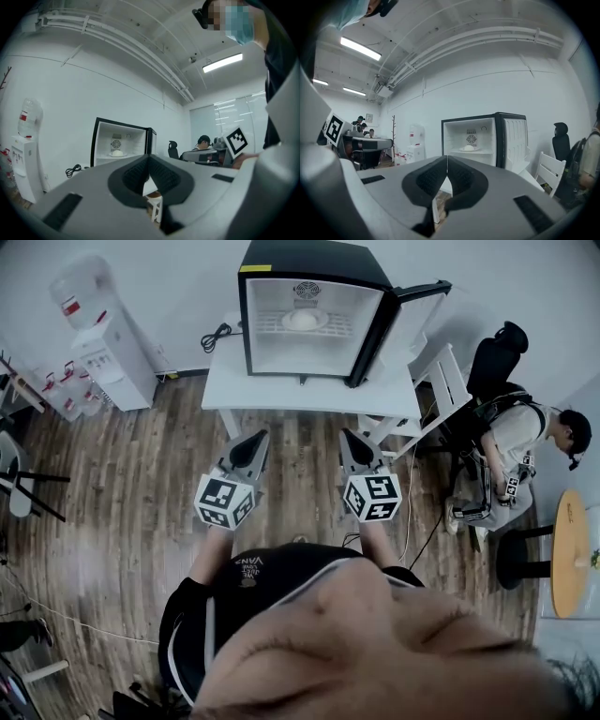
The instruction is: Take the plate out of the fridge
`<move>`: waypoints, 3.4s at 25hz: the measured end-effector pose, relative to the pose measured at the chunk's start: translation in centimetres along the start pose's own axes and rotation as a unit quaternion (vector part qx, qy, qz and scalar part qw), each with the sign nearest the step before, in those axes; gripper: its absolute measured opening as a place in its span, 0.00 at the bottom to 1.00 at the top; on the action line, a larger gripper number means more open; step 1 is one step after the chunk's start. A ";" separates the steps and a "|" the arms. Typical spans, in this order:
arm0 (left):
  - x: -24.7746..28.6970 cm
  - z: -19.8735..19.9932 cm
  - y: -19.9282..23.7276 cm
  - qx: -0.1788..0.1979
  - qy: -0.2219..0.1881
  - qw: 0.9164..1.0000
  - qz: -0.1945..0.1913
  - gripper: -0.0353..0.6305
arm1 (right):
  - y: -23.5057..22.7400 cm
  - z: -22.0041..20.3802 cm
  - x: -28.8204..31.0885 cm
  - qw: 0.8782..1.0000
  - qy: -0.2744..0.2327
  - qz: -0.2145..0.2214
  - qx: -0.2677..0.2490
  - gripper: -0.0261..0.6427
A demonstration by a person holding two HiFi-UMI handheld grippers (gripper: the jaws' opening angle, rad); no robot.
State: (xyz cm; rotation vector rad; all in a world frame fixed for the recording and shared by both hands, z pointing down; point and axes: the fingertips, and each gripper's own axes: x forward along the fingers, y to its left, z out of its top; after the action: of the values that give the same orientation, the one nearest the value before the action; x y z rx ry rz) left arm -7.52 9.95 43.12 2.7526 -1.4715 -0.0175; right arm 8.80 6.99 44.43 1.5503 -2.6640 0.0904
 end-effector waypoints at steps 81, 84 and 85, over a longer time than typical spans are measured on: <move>19.7 -1.1 21.7 -0.025 0.027 0.999 -0.013 0.08 | -8.5 1.7 26.2 0.999 -0.002 -0.042 0.016 0.06; 20.1 -1.4 21.7 -0.032 0.027 0.999 -0.016 0.08 | -8.7 1.7 26.4 0.999 0.003 -0.042 0.013 0.06; 20.3 -1.4 21.6 -0.033 0.028 0.999 -0.018 0.08 | -8.9 1.7 26.5 0.999 0.003 -0.042 0.012 0.06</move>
State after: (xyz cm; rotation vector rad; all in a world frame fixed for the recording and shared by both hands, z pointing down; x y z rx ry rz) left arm -14.19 -18.93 45.04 2.7049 -1.3816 0.0091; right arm 3.41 -20.43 45.03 1.6645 -2.5979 0.1240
